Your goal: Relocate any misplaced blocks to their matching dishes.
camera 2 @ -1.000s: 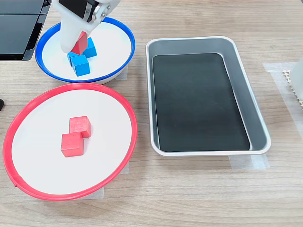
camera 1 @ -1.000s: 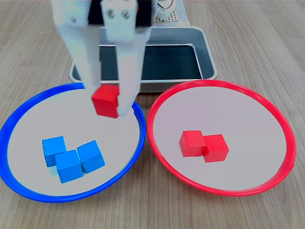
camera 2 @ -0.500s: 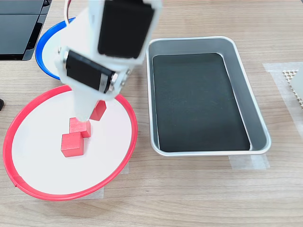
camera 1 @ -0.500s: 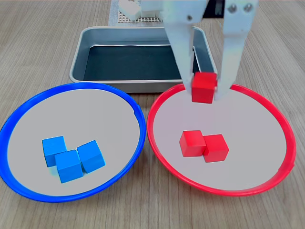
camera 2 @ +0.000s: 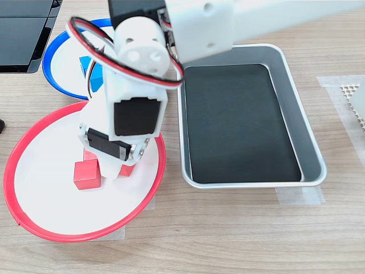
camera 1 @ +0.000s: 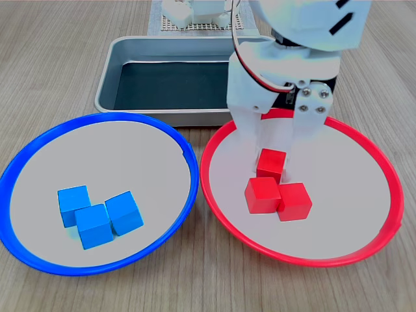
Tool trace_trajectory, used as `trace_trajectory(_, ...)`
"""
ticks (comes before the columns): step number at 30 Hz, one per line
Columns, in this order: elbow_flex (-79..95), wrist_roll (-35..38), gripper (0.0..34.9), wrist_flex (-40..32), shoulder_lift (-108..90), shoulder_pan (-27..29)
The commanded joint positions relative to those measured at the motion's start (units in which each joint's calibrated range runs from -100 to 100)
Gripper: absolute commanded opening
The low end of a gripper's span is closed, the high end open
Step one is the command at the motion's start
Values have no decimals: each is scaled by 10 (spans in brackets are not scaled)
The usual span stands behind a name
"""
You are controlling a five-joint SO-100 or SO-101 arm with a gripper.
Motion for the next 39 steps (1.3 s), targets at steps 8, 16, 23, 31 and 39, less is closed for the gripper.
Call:
trace_trajectory(8,-64,-4,72,-11,18,-7)
trace_trajectory(16,-24,14,114,12,-52,12)
trace_trajectory(23,221,23,58,-100,-289,28)
trace_trajectory(31,682,-87,4,-303,-681,30)
trace_trajectory(39,910,-220,4,-341,-925,64)
